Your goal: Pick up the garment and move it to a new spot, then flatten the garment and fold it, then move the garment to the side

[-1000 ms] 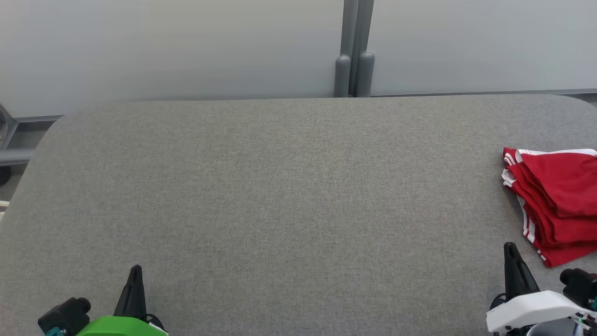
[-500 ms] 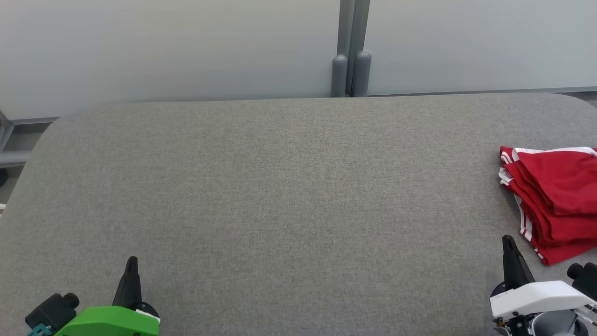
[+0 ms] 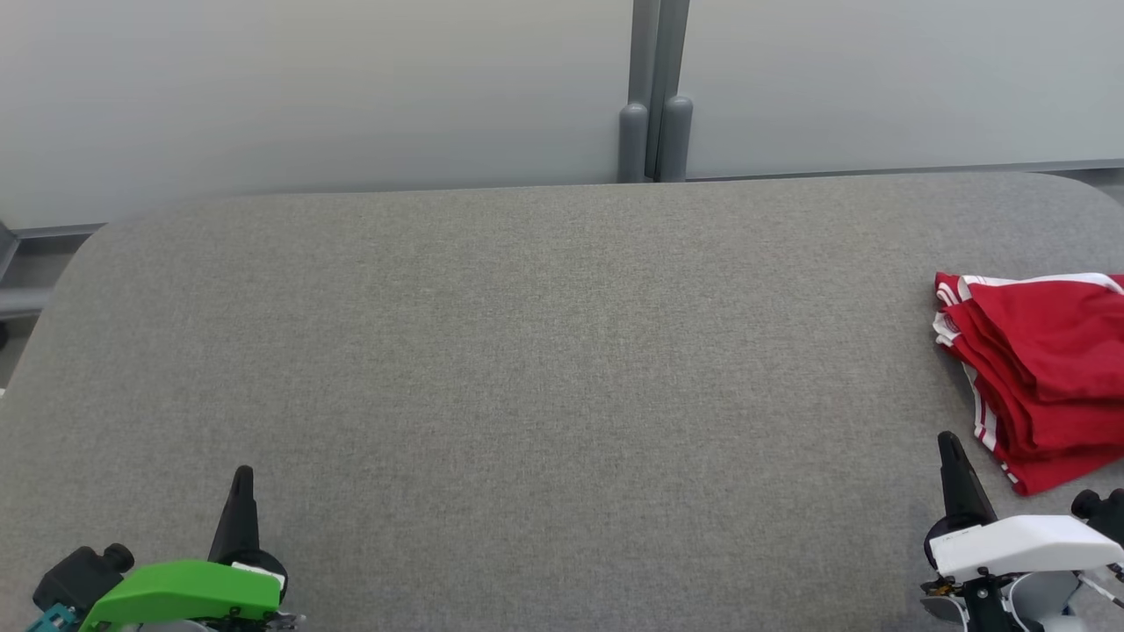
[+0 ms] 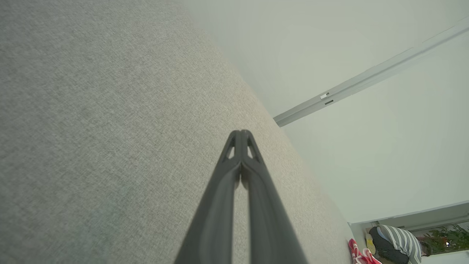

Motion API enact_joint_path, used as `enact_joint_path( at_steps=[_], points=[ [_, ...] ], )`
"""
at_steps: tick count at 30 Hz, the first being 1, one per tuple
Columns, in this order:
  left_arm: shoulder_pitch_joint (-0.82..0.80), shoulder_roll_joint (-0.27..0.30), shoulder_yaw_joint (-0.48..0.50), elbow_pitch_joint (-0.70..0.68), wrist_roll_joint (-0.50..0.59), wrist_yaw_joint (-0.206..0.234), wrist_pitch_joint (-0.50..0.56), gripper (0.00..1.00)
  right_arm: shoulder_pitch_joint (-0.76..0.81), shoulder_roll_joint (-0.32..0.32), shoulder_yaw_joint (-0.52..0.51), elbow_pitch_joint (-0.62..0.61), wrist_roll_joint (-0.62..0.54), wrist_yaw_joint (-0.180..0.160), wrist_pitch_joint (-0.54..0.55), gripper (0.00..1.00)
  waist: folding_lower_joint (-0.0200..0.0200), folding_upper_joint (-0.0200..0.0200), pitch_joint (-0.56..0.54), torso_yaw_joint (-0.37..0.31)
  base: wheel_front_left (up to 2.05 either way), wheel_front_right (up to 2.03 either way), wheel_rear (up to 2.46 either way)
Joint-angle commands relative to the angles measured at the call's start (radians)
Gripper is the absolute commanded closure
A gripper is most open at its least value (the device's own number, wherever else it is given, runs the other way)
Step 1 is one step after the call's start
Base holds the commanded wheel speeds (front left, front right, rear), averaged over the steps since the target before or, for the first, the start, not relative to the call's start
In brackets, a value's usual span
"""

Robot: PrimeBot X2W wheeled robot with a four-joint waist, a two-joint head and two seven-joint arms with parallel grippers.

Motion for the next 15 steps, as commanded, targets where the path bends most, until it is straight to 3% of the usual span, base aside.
enact_joint_path(
  at_steps=[1,15],
  points=[
    [-0.028,-0.001,0.009,-0.012,-0.024,-0.007,0.005,1.0,-0.027,-0.008,0.003,-0.006,0.034,0.0,0.007,1.0,0.0,0.0026,0.0,-0.001,0.0,0.0,0.0],
    [-0.047,-0.013,0.032,-0.021,-0.156,-0.012,0.046,1.0,-0.05,-0.01,0.01,0.0,0.208,0.0,0.044,1.0,0.0,0.0033,0.0,-0.009,0.0,0.0,0.0]
  ],
)
